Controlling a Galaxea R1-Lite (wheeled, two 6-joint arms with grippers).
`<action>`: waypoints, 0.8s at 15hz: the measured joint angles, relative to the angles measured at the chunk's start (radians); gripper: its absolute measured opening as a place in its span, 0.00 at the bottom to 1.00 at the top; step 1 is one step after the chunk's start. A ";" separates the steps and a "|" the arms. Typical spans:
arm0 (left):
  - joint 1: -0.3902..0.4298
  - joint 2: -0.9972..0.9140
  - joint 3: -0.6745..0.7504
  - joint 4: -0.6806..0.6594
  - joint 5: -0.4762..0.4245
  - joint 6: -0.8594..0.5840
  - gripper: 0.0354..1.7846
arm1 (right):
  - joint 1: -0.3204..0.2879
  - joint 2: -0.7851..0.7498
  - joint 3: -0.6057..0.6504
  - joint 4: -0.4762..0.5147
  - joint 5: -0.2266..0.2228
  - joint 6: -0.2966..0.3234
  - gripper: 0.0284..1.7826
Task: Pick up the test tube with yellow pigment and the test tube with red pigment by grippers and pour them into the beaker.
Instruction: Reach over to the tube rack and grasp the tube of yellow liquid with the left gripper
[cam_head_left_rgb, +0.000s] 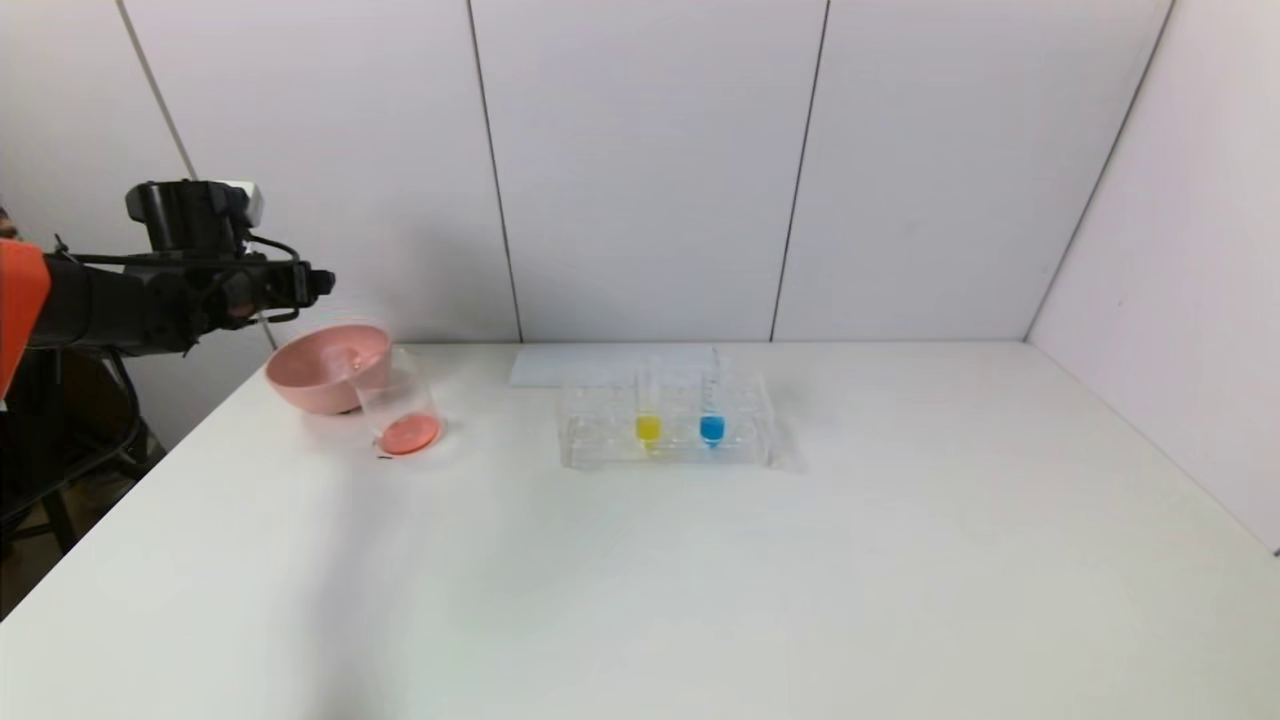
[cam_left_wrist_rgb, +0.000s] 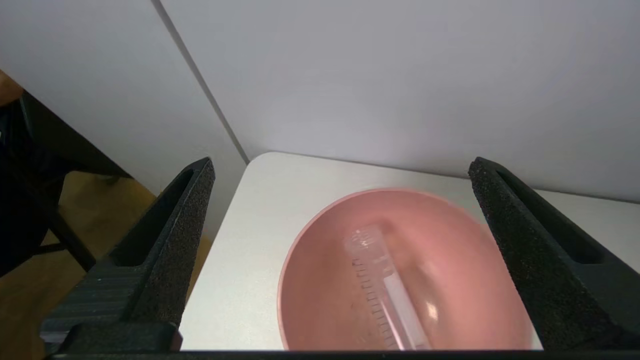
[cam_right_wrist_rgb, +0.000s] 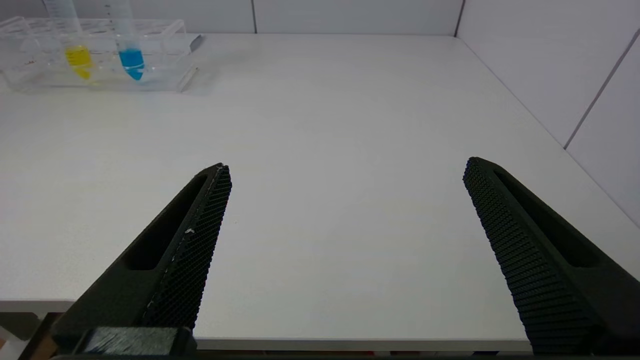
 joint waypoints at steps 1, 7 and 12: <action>-0.012 -0.024 0.014 0.000 -0.005 -0.001 0.99 | 0.000 0.000 0.000 0.000 0.000 0.000 0.95; -0.133 -0.184 0.145 0.001 -0.006 -0.048 0.99 | 0.000 0.000 0.000 0.000 0.000 0.000 0.95; -0.211 -0.319 0.270 -0.001 -0.005 -0.067 0.99 | 0.000 0.000 0.000 0.000 0.000 0.000 0.95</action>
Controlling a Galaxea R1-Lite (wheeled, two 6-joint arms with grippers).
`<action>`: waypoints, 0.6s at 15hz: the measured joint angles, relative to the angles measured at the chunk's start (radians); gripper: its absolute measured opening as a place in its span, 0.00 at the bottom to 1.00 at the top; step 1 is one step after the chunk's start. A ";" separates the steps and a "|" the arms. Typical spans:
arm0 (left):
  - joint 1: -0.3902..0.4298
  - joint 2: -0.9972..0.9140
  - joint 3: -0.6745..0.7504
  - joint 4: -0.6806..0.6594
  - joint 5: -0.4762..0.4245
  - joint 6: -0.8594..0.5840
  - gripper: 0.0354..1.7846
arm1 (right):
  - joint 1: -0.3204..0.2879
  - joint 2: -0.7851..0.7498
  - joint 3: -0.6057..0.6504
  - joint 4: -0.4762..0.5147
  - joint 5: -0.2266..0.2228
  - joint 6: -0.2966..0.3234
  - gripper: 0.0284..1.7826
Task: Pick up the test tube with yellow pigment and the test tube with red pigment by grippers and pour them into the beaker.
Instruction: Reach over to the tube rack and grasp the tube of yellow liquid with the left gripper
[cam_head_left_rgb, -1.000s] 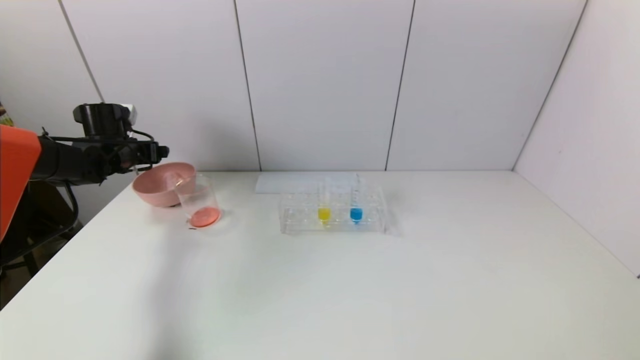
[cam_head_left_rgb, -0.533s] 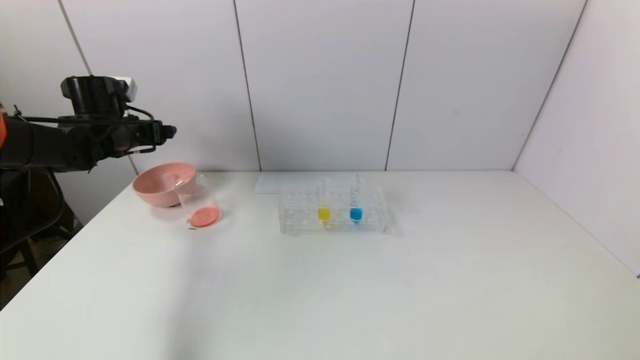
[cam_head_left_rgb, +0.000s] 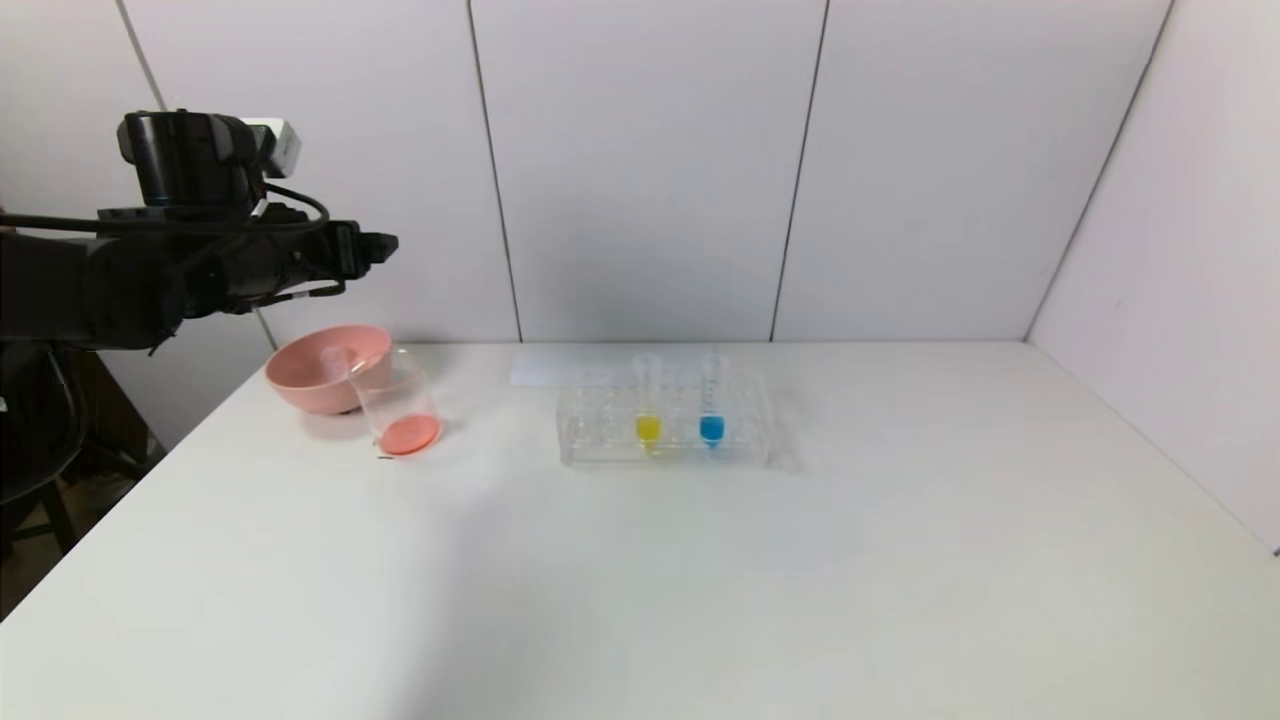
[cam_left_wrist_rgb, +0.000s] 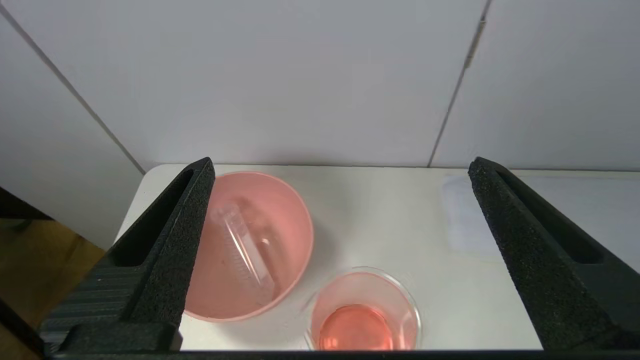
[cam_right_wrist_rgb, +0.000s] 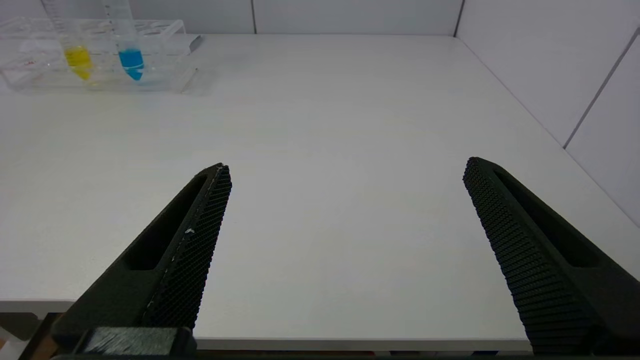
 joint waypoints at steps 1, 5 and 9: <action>-0.012 -0.027 0.028 0.000 0.000 -0.001 0.99 | 0.000 0.000 0.000 0.000 0.000 0.000 0.95; -0.082 -0.152 0.168 -0.007 -0.001 -0.027 0.99 | 0.000 0.000 0.000 0.000 0.000 0.000 0.95; -0.160 -0.266 0.316 -0.068 -0.002 -0.037 0.99 | 0.000 0.000 0.000 0.000 0.000 0.000 0.95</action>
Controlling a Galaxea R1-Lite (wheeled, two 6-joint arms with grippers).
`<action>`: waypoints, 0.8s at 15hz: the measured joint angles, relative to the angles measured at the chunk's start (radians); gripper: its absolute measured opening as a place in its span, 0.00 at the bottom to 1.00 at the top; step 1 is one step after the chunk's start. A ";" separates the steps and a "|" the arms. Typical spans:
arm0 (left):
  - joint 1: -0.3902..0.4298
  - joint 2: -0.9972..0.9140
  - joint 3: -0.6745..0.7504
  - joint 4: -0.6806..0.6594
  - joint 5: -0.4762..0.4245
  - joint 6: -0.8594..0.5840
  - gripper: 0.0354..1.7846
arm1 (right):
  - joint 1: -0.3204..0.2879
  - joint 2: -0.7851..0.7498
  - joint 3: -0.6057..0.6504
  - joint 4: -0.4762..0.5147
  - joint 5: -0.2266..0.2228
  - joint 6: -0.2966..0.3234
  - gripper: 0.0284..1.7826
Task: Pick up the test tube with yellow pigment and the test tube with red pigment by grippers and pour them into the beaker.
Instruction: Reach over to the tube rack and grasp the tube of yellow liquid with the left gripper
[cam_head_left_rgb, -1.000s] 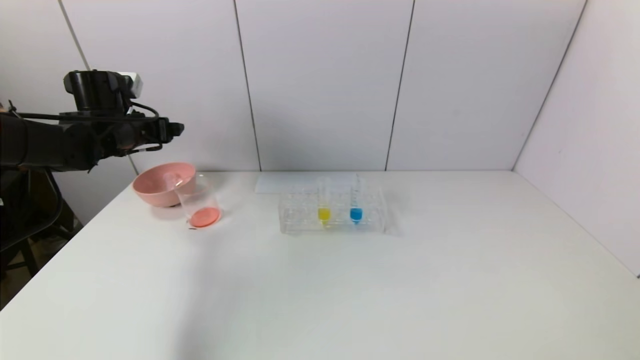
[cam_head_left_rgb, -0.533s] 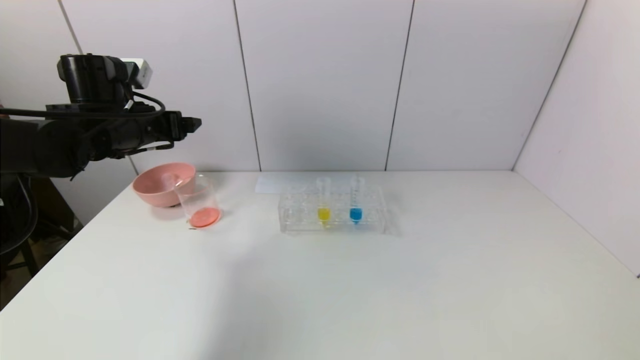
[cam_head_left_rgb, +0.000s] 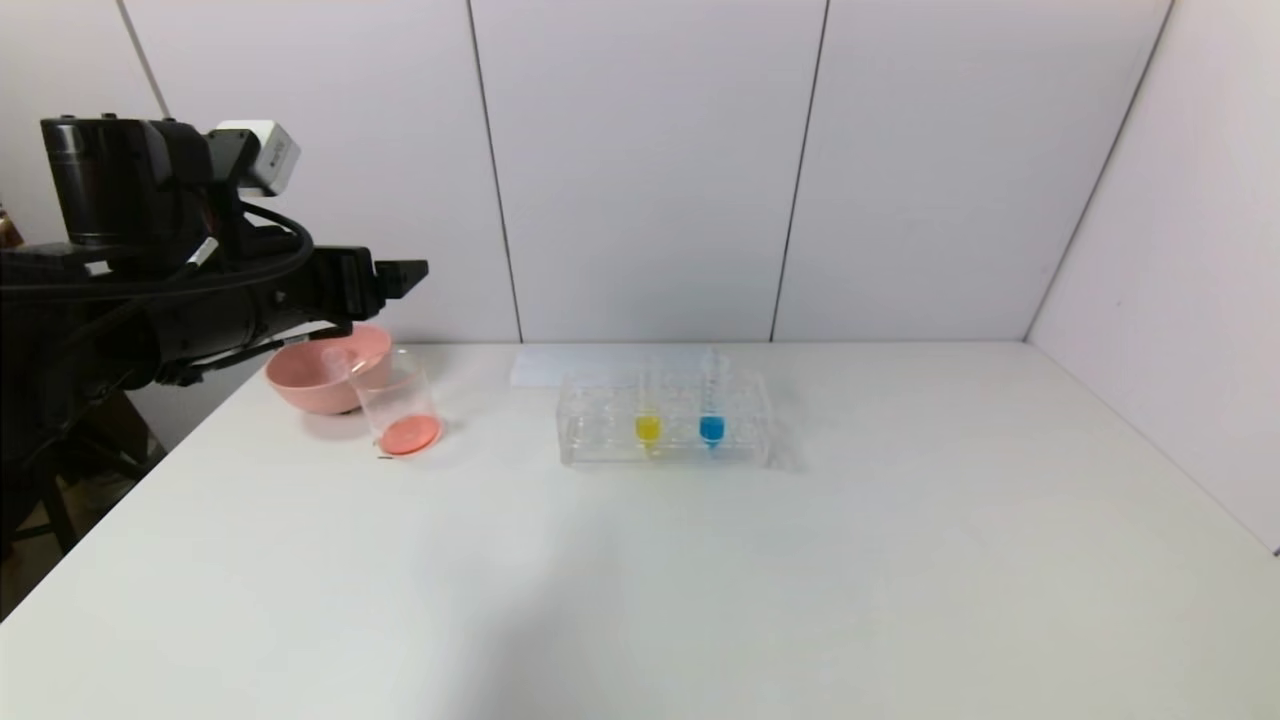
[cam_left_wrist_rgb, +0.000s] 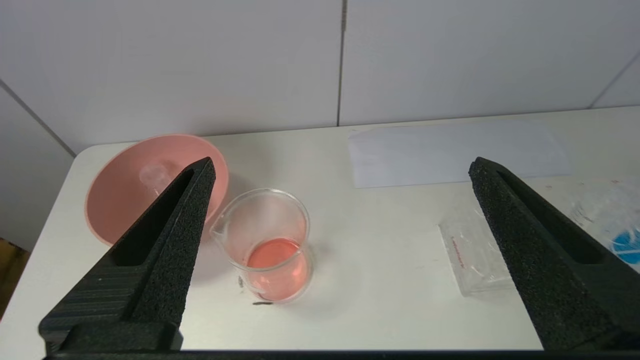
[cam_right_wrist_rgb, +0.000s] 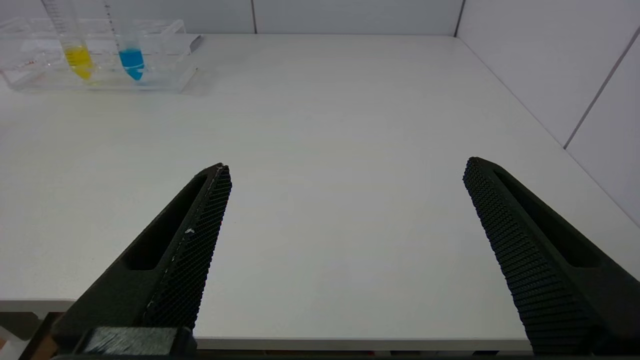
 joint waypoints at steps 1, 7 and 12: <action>-0.013 -0.022 0.031 -0.023 -0.001 0.000 0.99 | 0.000 0.000 0.000 0.000 -0.001 0.000 0.95; -0.097 -0.171 0.223 -0.067 -0.008 0.001 0.99 | 0.000 0.000 0.000 0.000 0.000 0.000 0.95; -0.126 -0.284 0.340 -0.067 -0.169 0.001 0.99 | 0.000 0.000 0.000 0.000 0.000 0.000 0.95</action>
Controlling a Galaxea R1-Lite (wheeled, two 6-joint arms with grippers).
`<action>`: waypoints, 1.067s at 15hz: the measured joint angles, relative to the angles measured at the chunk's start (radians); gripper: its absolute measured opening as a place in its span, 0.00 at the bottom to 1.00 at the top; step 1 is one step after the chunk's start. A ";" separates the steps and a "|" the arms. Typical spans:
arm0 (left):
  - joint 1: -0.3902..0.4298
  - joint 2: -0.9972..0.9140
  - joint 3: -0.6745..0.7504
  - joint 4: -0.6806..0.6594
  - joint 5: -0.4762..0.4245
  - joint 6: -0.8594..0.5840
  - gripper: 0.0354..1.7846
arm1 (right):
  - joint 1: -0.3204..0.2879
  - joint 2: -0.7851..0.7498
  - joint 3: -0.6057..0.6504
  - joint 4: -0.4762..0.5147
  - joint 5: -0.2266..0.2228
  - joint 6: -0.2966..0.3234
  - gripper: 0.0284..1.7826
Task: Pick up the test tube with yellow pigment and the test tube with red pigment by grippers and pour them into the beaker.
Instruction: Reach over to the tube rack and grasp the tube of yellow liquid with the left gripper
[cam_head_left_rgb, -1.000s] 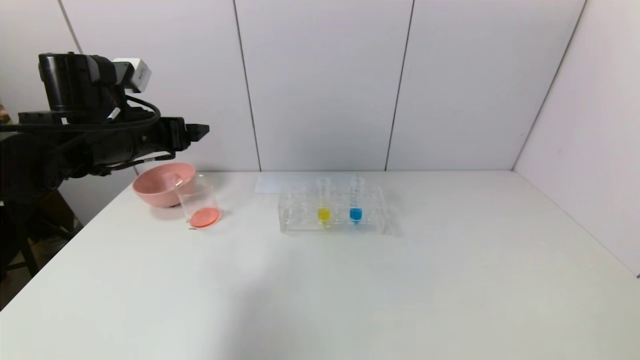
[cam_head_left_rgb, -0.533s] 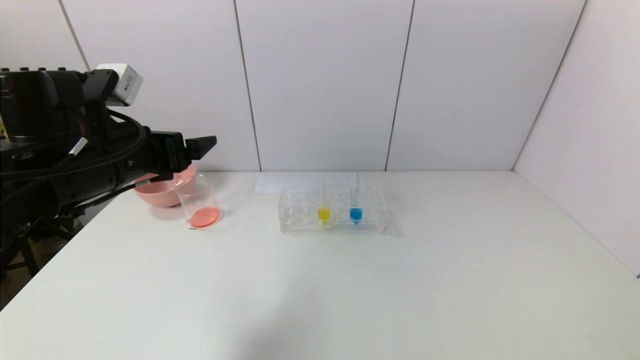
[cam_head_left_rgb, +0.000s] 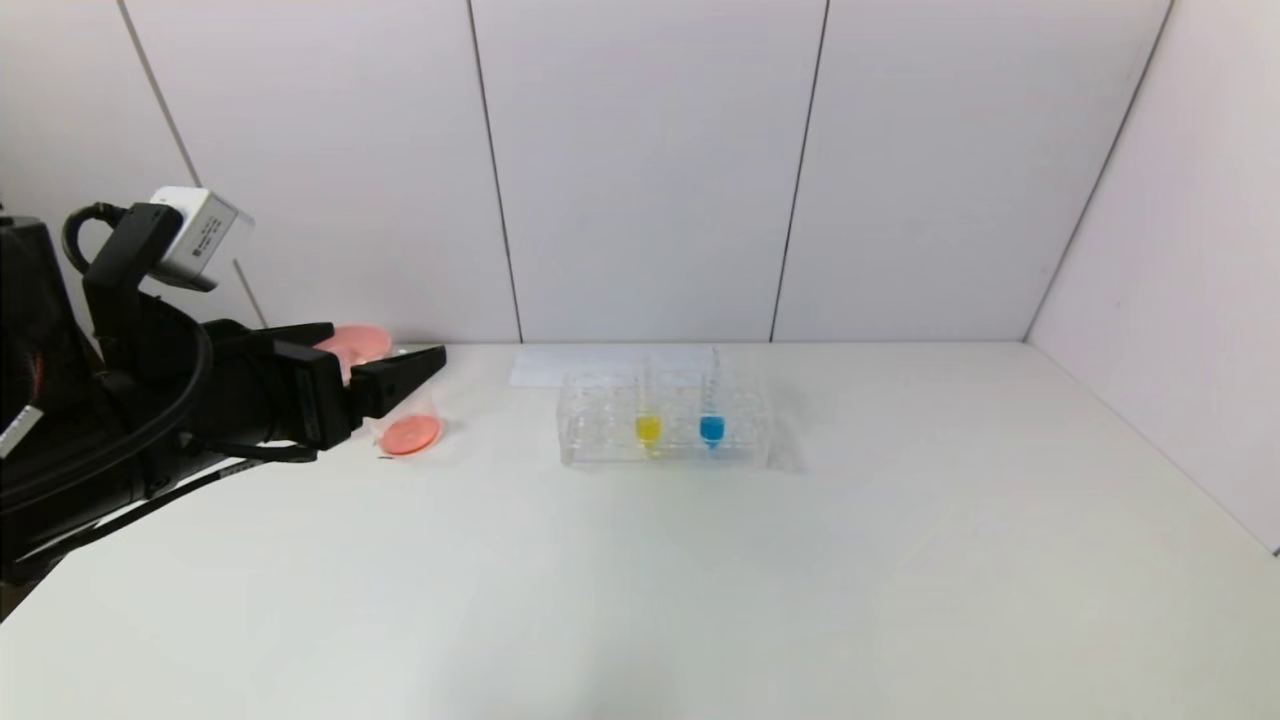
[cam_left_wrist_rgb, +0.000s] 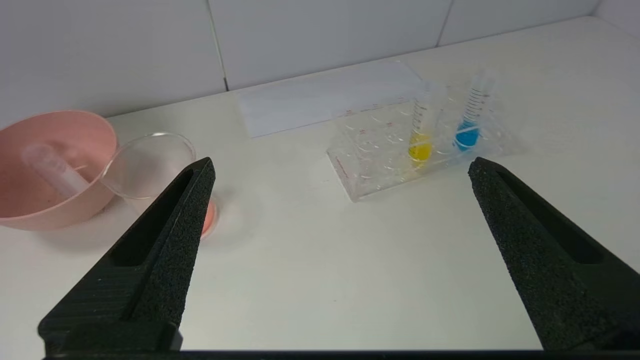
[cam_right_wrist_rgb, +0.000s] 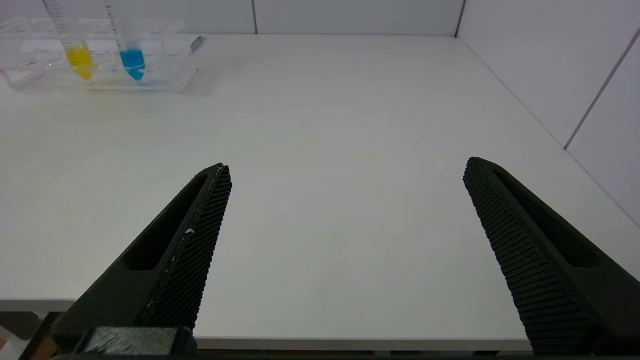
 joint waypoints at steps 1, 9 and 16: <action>-0.001 -0.015 0.015 0.000 -0.041 0.000 0.99 | 0.000 0.000 0.000 0.000 0.000 0.000 0.95; -0.020 -0.019 0.053 -0.001 -0.227 0.000 0.99 | 0.000 0.000 0.000 0.000 0.000 0.000 0.95; -0.054 0.104 -0.004 -0.055 -0.262 -0.007 0.99 | 0.000 0.000 0.000 0.000 0.000 0.000 0.95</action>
